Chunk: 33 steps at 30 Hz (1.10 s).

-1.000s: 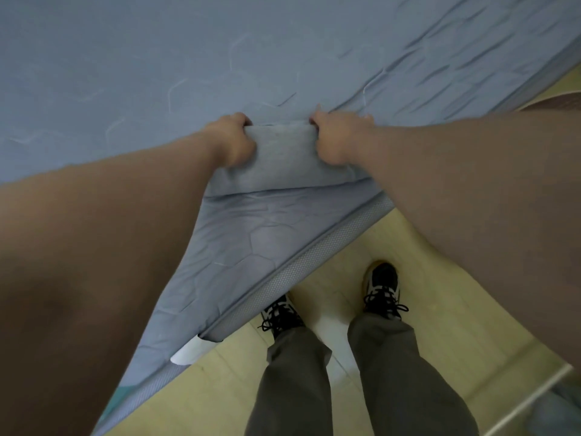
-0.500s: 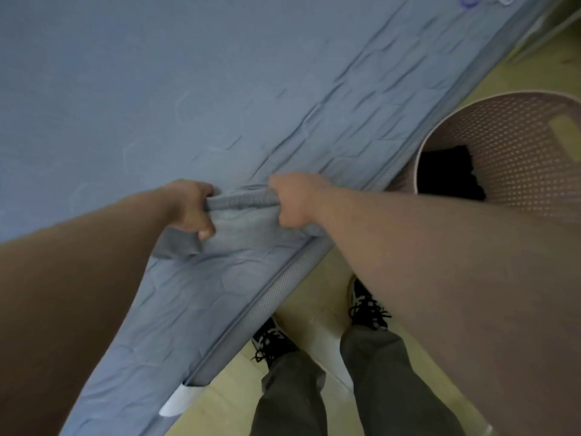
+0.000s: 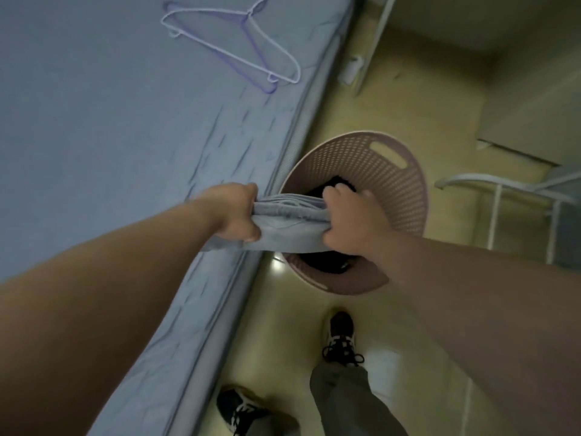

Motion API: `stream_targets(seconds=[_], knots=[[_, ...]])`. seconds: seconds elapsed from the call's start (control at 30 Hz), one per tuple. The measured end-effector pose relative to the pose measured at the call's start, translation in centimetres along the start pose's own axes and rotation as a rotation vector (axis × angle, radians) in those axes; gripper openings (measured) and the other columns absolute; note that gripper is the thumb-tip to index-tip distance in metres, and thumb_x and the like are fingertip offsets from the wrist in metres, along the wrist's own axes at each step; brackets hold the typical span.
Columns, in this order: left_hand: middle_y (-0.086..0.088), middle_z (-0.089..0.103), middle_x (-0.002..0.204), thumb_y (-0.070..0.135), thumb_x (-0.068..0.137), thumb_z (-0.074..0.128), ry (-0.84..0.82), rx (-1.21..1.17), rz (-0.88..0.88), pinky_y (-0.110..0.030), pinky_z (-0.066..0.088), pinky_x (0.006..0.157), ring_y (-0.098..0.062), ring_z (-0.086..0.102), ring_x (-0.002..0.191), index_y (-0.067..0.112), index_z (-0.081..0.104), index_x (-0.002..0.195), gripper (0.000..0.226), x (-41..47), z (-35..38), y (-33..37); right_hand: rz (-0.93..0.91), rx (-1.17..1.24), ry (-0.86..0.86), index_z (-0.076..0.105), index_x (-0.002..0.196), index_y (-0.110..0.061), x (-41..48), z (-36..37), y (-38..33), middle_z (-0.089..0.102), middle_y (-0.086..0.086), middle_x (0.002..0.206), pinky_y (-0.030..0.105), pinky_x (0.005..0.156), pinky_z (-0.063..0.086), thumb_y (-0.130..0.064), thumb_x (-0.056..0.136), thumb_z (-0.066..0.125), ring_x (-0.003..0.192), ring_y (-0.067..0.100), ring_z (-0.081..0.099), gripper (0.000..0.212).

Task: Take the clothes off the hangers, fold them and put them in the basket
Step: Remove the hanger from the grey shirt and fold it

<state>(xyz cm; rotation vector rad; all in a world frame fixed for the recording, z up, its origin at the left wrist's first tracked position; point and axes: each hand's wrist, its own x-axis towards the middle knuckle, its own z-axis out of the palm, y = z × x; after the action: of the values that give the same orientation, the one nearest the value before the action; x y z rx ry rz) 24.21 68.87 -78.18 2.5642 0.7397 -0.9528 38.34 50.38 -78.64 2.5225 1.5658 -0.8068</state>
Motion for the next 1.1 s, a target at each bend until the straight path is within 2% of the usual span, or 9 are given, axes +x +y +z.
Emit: stream_targets(seconds=[0.17, 0.37, 0.47, 0.6, 0.73, 0.87, 0.97, 1.03, 1.1], knots=[[-0.004, 0.064, 0.118, 0.042, 0.072, 0.058, 0.141, 0.213, 0.137, -0.038, 0.041, 0.092, -0.029, 0.061, 0.111, 0.025, 0.049, 0.112, 0.044, 6.8, -1.6, 10.7, 0.232, 0.106, -0.063, 0.033, 0.093, -0.020, -1.1, -0.4, 10.3, 0.037, 0.002, 0.088, 0.036, 0.067, 0.034, -0.024, 0.083, 0.059, 0.079, 0.024, 0.042, 0.029], [-0.006, 0.059, 0.128, 0.035, 0.083, 0.050, 0.006, 0.371, 0.128, -0.052, 0.022, 0.109, -0.031, 0.053, 0.121, 0.024, 0.048, 0.129, 0.047, 15.1, 1.5, 16.8, 0.393, 0.282, -0.175, 0.035, 0.091, -0.017, 0.7, 5.6, 16.1, 0.039, 0.001, 0.080, 0.032, 0.053, 0.032, -0.020, 0.088, 0.056, 0.077, 0.025, 0.049, 0.021], [-0.007, 0.060, 0.128, 0.036, 0.087, 0.043, -0.057, 0.403, 0.154, -0.055, 0.016, 0.111, -0.032, 0.052, 0.122, 0.024, 0.049, 0.131, 0.046, 19.6, 3.7, 17.6, 0.494, 0.421, -0.221, 0.038, 0.097, -0.015, 3.2, 9.1, 17.2, 0.047, 0.004, 0.090, 0.033, 0.064, 0.047, -0.023, 0.089, 0.056, 0.083, 0.025, 0.054, 0.021], [-0.007, 0.060, 0.127, 0.037, 0.089, 0.041, -0.061, 0.442, 0.209, -0.051, 0.021, 0.107, -0.032, 0.052, 0.121, 0.024, 0.050, 0.130, 0.043, 25.2, 5.6, 17.8, 0.516, 0.431, -0.207, 0.041, 0.105, -0.014, 6.7, 12.7, 19.1, 0.057, 0.011, 0.101, 0.033, 0.065, 0.047, -0.022, 0.091, 0.054, 0.080, 0.025, 0.054, 0.021], [-0.010, 0.058, 0.130, 0.036, 0.091, 0.041, -0.053, 0.423, 0.232, -0.048, 0.036, 0.100, -0.034, 0.052, 0.120, 0.024, 0.052, 0.127, 0.040, 31.0, 7.3, 18.1, 0.496, 0.261, -0.179, 0.045, 0.122, -0.006, 11.4, 16.0, 21.3, 0.059, 0.020, 0.118, 0.039, 0.077, 0.048, -0.014, 0.091, 0.054, 0.102, 0.037, 0.061, 0.033], [-0.017, 0.049, 0.139, 0.029, 0.091, 0.049, 0.043, 0.364, 0.275, -0.047, 0.046, 0.092, -0.040, 0.054, 0.120, 0.014, 0.039, 0.141, 0.053, 35.5, 9.8, 18.2, 0.362, -0.097, 0.077, 0.039, 0.138, -0.005, 14.9, 20.0, 21.5, 0.041, 0.029, 0.136, 0.050, 0.098, 0.035, -0.012, 0.085, 0.045, 0.120, 0.045, 0.047, 0.053], [-0.022, 0.020, 0.155, 0.025, 0.092, 0.050, 0.204, 0.495, 0.473, -0.055, 0.038, 0.102, -0.043, 0.030, 0.139, 0.010, 0.019, 0.149, 0.067, 35.9, 11.6, 17.4, 0.325, -0.294, 0.091, 0.026, 0.146, -0.018, 14.3, 21.7, 20.7, 0.030, 0.019, 0.146, 0.046, 0.098, 0.029, -0.024, 0.084, 0.038, 0.126, 0.037, 0.038, 0.063], [-0.019, 0.009, 0.160, 0.026, 0.099, 0.039, 0.308, 0.599, 0.612, -0.061, 0.028, 0.110, -0.041, 0.010, 0.148, 0.013, 0.019, 0.147, 0.054, 35.7, 12.5, 16.7, 0.376, -0.251, 0.064, 0.032, 0.143, -0.019, 13.4, 22.6, 20.4, 0.033, 0.020, 0.147, 0.048, 0.098, 0.035, -0.030, 0.092, 0.047, 0.126, 0.039, 0.040, 0.054], [-0.019, 0.009, 0.161, 0.027, 0.101, 0.033, 0.339, 0.646, 0.669, -0.063, 0.023, 0.112, -0.042, 0.006, 0.148, 0.016, 0.025, 0.143, 0.044, 35.6, 12.5, 16.1, 0.422, -0.171, -0.033, 0.029, 0.147, -0.020, 12.9, 23.2, 20.3, 0.022, 0.023, 0.155, 0.054, 0.106, 0.031, -0.034, 0.096, 0.044, 0.136, 0.045, 0.031, 0.055]])
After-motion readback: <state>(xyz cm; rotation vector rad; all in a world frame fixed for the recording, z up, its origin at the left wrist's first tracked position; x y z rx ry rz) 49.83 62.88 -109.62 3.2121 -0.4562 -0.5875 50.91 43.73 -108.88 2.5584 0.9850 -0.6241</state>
